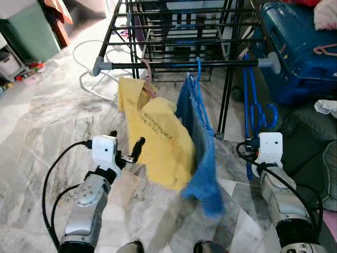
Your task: Hang hanger
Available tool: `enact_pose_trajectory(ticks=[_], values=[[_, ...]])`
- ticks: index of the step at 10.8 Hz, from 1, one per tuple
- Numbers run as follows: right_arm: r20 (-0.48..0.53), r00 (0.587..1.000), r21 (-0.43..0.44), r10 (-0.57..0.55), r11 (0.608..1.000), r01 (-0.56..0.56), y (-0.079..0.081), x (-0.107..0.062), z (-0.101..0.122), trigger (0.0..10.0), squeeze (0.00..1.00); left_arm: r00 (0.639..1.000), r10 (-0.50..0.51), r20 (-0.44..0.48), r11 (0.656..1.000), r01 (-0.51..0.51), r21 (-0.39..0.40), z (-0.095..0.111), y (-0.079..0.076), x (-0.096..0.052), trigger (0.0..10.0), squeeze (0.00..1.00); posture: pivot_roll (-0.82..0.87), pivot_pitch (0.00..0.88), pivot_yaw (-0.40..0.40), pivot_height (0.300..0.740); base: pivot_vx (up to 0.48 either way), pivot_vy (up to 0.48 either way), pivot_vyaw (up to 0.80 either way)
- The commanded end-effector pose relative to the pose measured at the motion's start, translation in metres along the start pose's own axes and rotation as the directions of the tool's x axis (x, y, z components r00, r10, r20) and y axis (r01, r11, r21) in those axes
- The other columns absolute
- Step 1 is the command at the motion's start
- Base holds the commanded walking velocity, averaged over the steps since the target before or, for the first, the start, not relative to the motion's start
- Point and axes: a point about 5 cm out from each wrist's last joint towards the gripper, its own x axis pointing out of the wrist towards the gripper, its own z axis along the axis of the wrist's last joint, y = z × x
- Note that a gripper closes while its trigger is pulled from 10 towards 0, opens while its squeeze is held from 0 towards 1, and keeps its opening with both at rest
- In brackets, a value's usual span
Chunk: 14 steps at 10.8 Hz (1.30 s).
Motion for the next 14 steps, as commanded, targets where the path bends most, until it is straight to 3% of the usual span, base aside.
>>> enact_pose_trajectory(ticks=[1,5,6,9,14], values=[[0.048,0.998,-0.013,0.028,1.000,-0.027,0.003,0.004,0.017,10.0,0.00,1.000,-0.007,0.005,1.000,0.006,0.004,0.000,0.000,0.002,10.0,0.00,-0.23,0.036,0.054,0.740,0.255,0.000,0.00],[-0.063,0.992,-0.062,0.109,0.992,-0.113,0.011,0.015,0.018,10.0,0.00,1.000,0.009,-0.021,1.000,-0.009,-0.002,-0.007,-0.003,-0.002,10.0,0.00,-0.20,0.046,0.039,0.740,0.254,0.000,0.00],[-0.070,0.992,-0.048,0.109,0.992,-0.113,0.011,0.021,0.026,10.0,0.00,1.000,0.003,-0.005,1.000,-0.003,-0.003,-0.006,-0.004,-0.003,10.0,0.00,-0.20,0.050,0.029,0.740,0.000,0.000,0.00],[-0.145,0.984,-0.023,0.106,0.994,-0.110,0.008,0.023,0.020,10.0,0.00,1.000,0.003,-0.006,1.000,-0.003,-0.005,-0.008,-0.006,-0.005,10.0,0.00,-0.19,0.058,0.023,0.740,0.000,0.000,0.00],[-0.245,0.962,0.028,0.119,0.993,-0.116,0.010,0.018,0.002,10.0,0.00,1.000,-0.028,-0.009,1.000,0.028,0.013,-0.009,-0.006,-0.003,10.0,0.00,-0.21,0.063,0.038,0.740,0.466,0.000,0.00]])
